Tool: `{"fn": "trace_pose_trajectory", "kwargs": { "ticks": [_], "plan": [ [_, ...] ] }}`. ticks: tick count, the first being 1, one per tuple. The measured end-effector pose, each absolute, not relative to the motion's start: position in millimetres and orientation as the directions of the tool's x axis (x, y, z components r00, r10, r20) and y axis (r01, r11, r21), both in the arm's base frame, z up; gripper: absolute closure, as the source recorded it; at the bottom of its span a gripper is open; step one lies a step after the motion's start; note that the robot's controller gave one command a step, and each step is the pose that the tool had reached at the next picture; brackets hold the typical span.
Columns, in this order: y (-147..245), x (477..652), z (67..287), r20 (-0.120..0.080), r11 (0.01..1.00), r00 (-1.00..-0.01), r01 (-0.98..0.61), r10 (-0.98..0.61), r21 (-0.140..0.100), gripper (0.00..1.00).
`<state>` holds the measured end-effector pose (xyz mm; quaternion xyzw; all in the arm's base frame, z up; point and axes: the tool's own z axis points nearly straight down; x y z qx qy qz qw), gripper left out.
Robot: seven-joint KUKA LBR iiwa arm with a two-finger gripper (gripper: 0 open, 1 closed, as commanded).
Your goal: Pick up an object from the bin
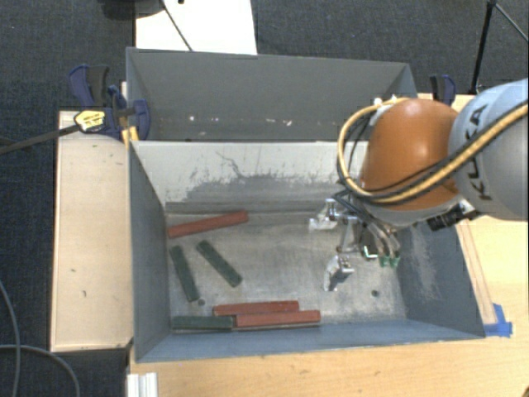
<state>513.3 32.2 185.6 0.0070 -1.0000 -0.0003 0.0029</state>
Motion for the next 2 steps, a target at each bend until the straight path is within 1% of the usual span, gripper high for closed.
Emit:
{"fn": "trace_pose_trajectory", "kwargs": {
  "ticks": [1, 2],
  "plan": [
    [32.1, 515.1, 189.5, -0.002, 1.000, -1.000, -0.013, -0.013, 0.001, 0.00],
    [52.0, 496.6, 195.9, 0.000, 0.998, -0.998, -0.068, -0.068, 0.000, 0.00]
  ]
}}
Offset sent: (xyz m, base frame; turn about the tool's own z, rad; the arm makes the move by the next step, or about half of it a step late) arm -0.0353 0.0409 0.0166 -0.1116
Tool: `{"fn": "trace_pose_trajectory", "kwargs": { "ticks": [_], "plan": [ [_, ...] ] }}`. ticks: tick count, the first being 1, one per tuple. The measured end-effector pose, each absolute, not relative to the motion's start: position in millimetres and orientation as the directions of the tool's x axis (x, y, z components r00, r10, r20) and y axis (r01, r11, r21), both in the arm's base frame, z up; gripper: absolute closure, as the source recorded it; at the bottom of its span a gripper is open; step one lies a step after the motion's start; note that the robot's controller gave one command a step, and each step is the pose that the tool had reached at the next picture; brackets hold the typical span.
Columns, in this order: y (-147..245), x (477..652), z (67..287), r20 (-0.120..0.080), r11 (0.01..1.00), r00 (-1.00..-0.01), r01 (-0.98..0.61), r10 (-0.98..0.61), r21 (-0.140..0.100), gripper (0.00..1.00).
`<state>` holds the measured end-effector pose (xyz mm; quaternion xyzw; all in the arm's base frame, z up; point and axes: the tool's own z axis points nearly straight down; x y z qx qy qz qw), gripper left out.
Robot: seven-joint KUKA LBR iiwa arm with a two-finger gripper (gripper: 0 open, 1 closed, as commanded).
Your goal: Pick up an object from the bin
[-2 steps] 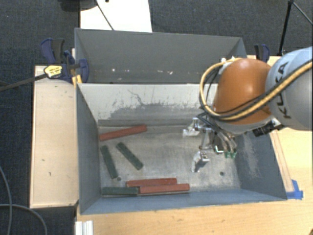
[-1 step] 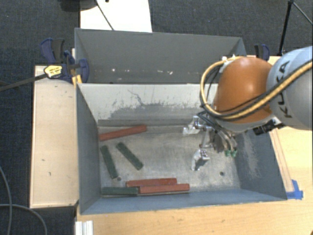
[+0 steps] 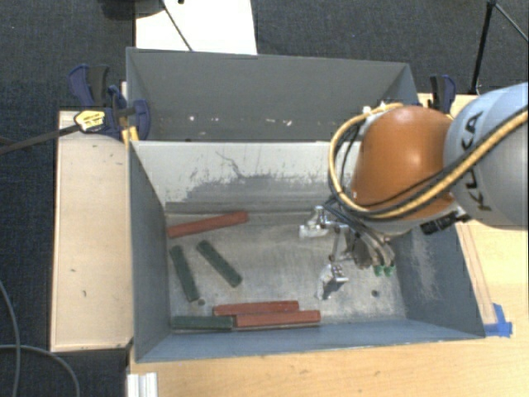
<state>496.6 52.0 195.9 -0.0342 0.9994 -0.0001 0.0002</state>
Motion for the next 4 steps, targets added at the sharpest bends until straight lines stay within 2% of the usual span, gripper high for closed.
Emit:
{"fn": "trace_pose_trajectory", "kwargs": {
  "ticks": [1, 2, 3, 4],
  "plan": [
    [60.1, 490.0, 139.9, -0.008, 0.996, -0.996, -0.090, -0.090, 0.001, 0.00],
    [50.0, 490.4, 75.1, -0.017, 0.997, -0.997, -0.074, -0.074, 0.002, 1.00],
    [50.0, 490.6, 75.1, -0.017, 0.996, -0.996, -0.085, -0.085, 0.002, 1.00],
    [61.1, 510.0, 259.0, -0.009, 0.987, -0.987, -0.160, -0.160, 0.000, 1.00]
  ]
}}
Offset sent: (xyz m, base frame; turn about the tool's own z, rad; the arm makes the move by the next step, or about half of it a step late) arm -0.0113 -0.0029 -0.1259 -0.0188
